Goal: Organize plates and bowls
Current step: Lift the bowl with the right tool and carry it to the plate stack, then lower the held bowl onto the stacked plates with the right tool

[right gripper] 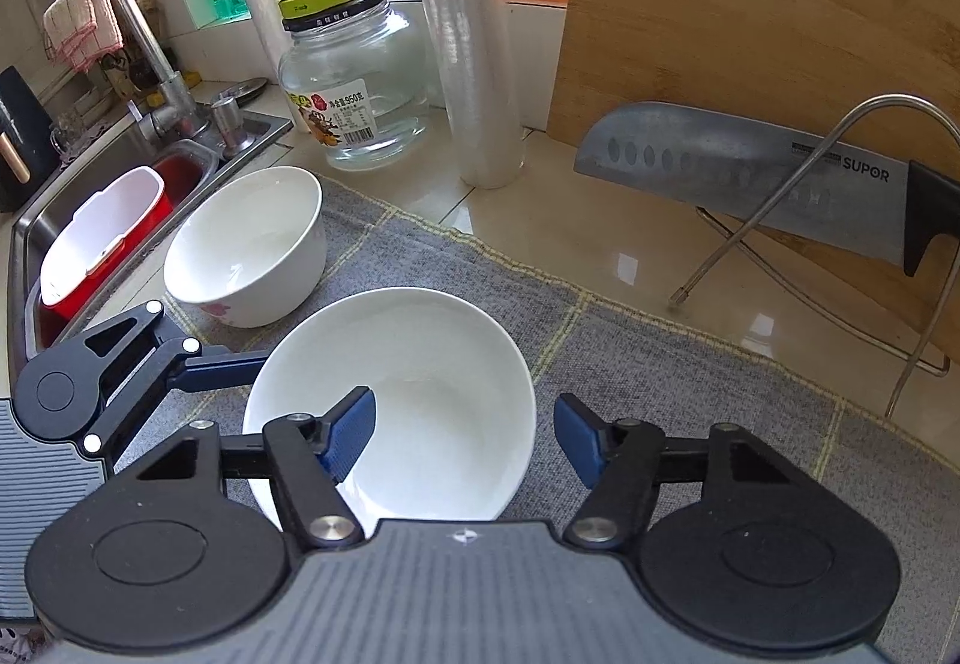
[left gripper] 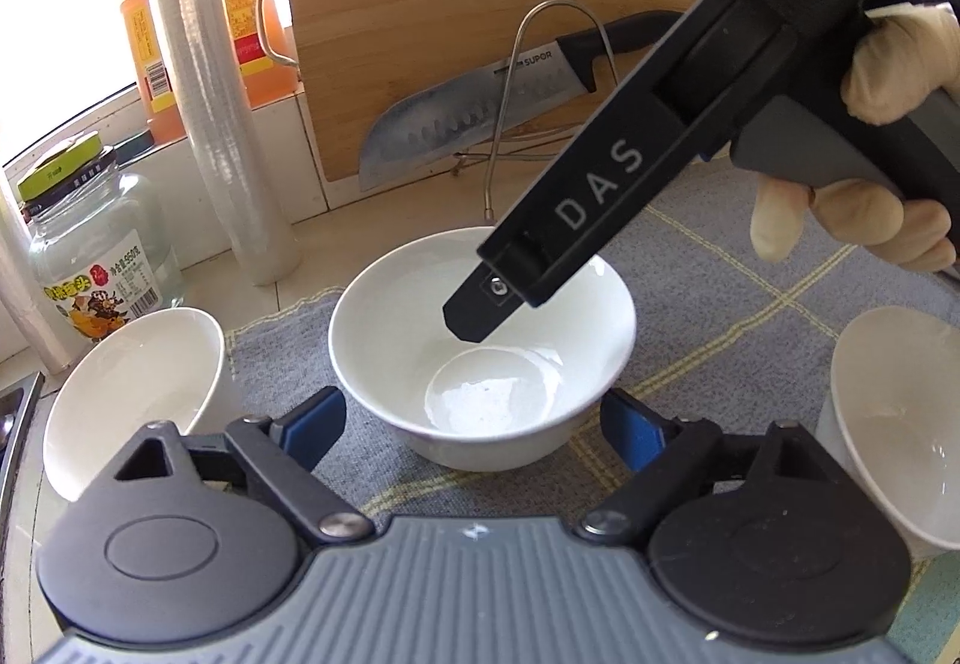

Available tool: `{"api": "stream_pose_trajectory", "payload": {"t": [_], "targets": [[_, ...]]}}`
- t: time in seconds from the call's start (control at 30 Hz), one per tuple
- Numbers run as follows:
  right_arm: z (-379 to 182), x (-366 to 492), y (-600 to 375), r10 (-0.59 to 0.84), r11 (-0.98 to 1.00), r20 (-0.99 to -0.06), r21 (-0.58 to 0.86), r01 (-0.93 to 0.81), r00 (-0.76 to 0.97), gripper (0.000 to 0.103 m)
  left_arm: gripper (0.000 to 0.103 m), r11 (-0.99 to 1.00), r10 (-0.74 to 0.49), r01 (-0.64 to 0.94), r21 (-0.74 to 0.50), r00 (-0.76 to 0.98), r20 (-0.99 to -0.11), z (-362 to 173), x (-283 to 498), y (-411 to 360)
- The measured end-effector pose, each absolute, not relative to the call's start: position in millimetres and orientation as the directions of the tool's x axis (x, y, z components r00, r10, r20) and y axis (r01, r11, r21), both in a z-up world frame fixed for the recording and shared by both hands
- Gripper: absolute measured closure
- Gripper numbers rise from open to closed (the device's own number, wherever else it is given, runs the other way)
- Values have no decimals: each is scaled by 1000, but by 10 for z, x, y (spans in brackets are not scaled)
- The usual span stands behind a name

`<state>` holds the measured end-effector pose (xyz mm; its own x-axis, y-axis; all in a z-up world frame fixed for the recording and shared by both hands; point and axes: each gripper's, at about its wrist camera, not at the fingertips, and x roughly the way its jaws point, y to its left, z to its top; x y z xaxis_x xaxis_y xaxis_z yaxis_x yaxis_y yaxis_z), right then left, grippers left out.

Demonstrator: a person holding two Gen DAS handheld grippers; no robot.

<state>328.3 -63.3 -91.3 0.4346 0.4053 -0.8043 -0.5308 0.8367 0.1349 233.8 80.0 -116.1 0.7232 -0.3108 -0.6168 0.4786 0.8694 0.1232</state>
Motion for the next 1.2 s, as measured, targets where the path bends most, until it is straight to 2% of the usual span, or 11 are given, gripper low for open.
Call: {"api": "stream_pose_trajectory", "payload": {"t": [0.23,0.77,1.2], "targets": [[-942,3296,-624,416,832,-807,151,-534,420,44,14,862,-326,493,119,719,-614,-1158,2331,811],[-885,3235,-633,426,824,-802,152,-546,420,45,15,857,-329,501,119,711,-621,-1120,2310,817],[-676,2997,-743,455,812,-780,166,-559,430,44,15,852,-327,506,132,713,-621,-868,2102,774]]}}
